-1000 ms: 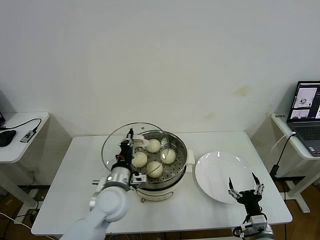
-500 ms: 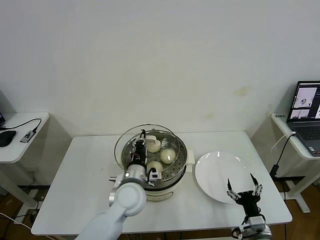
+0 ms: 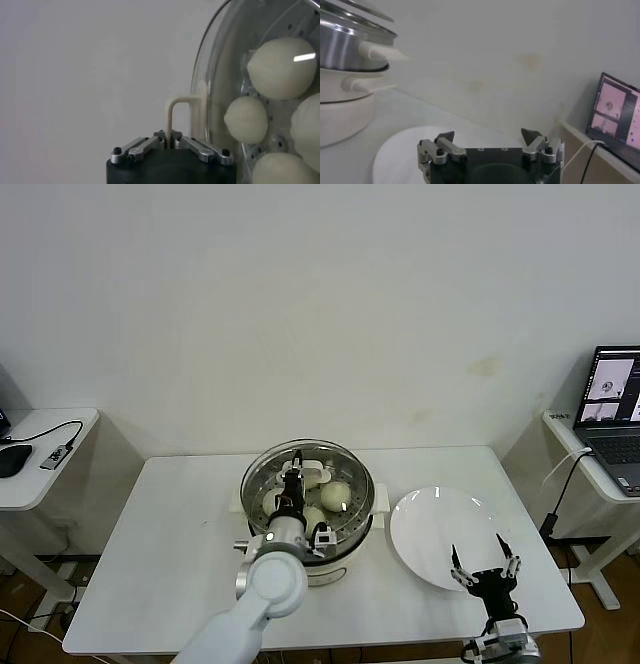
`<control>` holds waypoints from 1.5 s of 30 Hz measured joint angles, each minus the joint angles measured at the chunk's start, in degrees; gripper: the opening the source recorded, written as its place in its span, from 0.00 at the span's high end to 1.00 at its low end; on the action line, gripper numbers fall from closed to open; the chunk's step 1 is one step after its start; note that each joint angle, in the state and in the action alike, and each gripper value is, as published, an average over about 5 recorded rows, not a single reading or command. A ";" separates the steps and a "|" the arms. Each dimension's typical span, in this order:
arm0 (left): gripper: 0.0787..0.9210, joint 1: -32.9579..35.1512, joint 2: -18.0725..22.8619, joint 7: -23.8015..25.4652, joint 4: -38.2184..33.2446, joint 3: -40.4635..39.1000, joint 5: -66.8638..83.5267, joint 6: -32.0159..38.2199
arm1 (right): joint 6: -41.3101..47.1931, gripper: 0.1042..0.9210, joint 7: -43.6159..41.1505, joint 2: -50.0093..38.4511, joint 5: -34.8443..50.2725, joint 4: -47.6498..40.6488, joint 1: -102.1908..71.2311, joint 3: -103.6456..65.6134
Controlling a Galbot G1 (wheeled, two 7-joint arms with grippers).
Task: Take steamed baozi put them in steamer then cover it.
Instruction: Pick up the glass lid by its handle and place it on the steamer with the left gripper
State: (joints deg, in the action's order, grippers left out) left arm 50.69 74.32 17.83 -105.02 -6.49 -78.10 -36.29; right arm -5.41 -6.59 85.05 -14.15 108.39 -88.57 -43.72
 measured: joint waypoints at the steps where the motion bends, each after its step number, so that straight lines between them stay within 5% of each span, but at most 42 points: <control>1: 0.93 0.15 0.18 -0.03 0.03 -0.05 -0.12 0.01 | -0.01 0.12 -0.01 -0.02 0.00 -0.04 -0.01 0.03; 28: 0.91 1.60 1.87 -0.60 1.12 -0.52 -2.29 0.57 | -0.02 0.12 -0.34 -0.40 0.16 -0.89 -0.14 0.75; 45: 0.34 6.75 -1.13 -1.59 -6.49 0.89 -0.67 1.55 | -0.07 0.12 -0.63 -0.21 -0.40 -0.49 -1.42 0.82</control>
State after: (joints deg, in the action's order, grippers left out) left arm 57.44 73.19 16.24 -111.51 -5.60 -78.77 -34.74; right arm -5.48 -7.22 84.84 -14.54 107.90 -89.98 -42.90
